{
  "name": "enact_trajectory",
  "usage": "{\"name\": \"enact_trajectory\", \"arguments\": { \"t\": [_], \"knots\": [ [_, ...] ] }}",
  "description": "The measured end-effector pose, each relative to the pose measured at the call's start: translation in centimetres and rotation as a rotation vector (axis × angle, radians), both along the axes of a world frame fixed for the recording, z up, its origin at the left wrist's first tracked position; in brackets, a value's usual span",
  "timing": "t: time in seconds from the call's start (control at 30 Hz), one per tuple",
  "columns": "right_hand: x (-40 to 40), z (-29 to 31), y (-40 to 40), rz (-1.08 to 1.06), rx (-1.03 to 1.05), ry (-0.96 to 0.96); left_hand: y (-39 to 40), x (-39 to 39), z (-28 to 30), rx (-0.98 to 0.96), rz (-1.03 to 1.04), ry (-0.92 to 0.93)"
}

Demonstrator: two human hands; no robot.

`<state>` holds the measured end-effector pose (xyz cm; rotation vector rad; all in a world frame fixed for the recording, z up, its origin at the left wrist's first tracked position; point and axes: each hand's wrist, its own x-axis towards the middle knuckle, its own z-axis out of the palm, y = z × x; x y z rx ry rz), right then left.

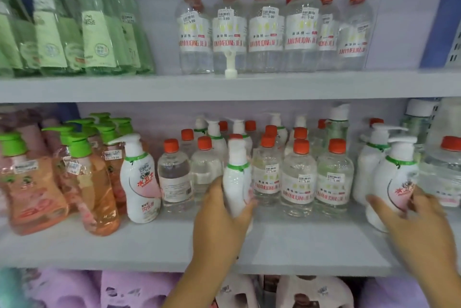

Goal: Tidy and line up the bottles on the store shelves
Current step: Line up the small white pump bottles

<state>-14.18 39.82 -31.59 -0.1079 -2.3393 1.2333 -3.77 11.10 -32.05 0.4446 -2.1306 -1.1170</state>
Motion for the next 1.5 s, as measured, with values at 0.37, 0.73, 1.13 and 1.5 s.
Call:
{"name": "enact_trajectory", "arguments": {
  "t": [0.37, 0.73, 1.13, 1.5],
  "knots": [
    [7.3, 3.4, -8.8, 0.341, -0.244, 0.448, -5.7, -0.3, 4.6, -0.296, 0.154, 0.294],
    [9.8, 10.6, -21.5, 0.788, -0.064, 0.298, -10.8, 0.5, 5.8, -0.194, 0.292, 0.145],
    [8.0, 17.9, -33.0, 0.998, 0.768, -0.012, -3.4, 1.7, 4.9, 0.051, -0.338, 0.059],
    [7.4, 17.6, -33.9, 0.97, 0.805, 0.03, -16.8, 13.1, 0.2, 0.012, 0.286, 0.435]
  ]
}}
